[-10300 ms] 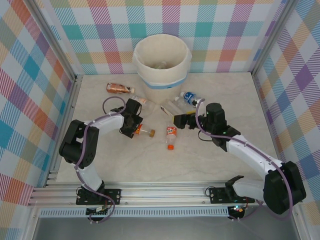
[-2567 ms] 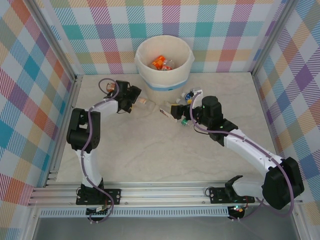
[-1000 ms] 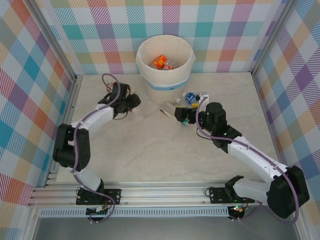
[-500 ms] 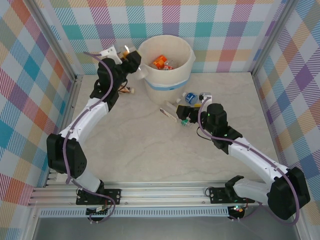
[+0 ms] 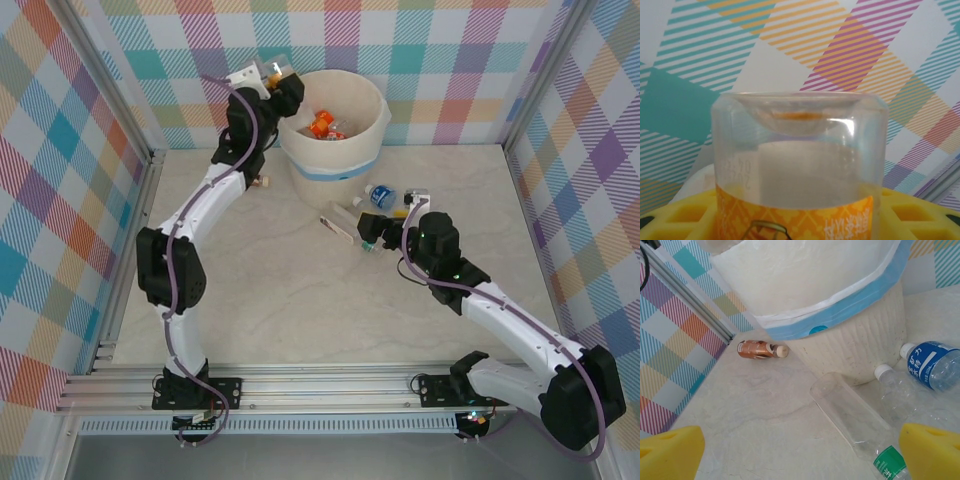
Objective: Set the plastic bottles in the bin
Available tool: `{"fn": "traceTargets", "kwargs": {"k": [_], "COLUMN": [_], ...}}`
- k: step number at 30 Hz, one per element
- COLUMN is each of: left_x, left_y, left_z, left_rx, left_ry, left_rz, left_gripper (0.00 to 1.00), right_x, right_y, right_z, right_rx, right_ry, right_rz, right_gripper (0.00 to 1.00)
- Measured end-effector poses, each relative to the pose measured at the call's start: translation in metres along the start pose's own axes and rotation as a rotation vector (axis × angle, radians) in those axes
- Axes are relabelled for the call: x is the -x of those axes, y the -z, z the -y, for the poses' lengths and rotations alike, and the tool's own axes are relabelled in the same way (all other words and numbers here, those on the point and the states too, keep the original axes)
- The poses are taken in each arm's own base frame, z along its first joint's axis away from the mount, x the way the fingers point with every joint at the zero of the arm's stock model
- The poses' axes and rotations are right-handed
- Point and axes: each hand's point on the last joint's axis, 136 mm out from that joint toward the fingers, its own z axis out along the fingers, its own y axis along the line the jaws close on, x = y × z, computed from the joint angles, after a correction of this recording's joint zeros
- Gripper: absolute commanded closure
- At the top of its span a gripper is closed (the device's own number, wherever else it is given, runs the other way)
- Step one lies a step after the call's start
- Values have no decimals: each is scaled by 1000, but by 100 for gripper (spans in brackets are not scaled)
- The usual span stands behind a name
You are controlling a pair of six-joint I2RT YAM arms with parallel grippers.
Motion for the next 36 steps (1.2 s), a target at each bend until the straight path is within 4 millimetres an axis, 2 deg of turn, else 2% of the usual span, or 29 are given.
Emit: {"fn": "traceTargets", "kwargs": {"k": [2,7,8,11,15,18,21,24,28,30,33,36], "left_x": [-7,-13,-16,-25,-37,-37,-26,4,52,59,41,-4], "left_y": [-11,-26,-25,-15,4,24,57,91,126,138,148,148], "left_z": [1,16,17,17,10,13,24,40,59,58,41,9], "left_rx": [22,48,52,73,102,86,45,11,-23,-30,-6,60], "left_ry": [-11,-105,-122,-163,-197,-208,-216,-222,-196,-163,-96,-42], "left_rz": [-39,-138,-159,-224,-309,-341,-346,-287,-129,-71,-57,-122], "left_gripper": [21,4,1,0,0,0,0,0,0,0,0,0], "right_x": [0,-4,-7,-20,-57,-81,-97,-112,-127,-130,-129,-122], "right_y": [0,0,-1,-11,-32,-47,-60,-70,-81,-87,-99,-114], "right_z": [0,9,11,20,41,49,48,52,69,73,70,69], "right_rx": [-1,-36,-45,-76,-146,-171,-145,-139,-187,-185,-152,-148], "right_ry": [1,11,13,37,70,108,156,204,267,296,332,357], "right_rz": [0,2,-4,-43,-181,-308,-406,-472,-543,-570,-588,-582], "right_gripper": [0,0,0,0,0,0,0,0,0,0,0,1]}}
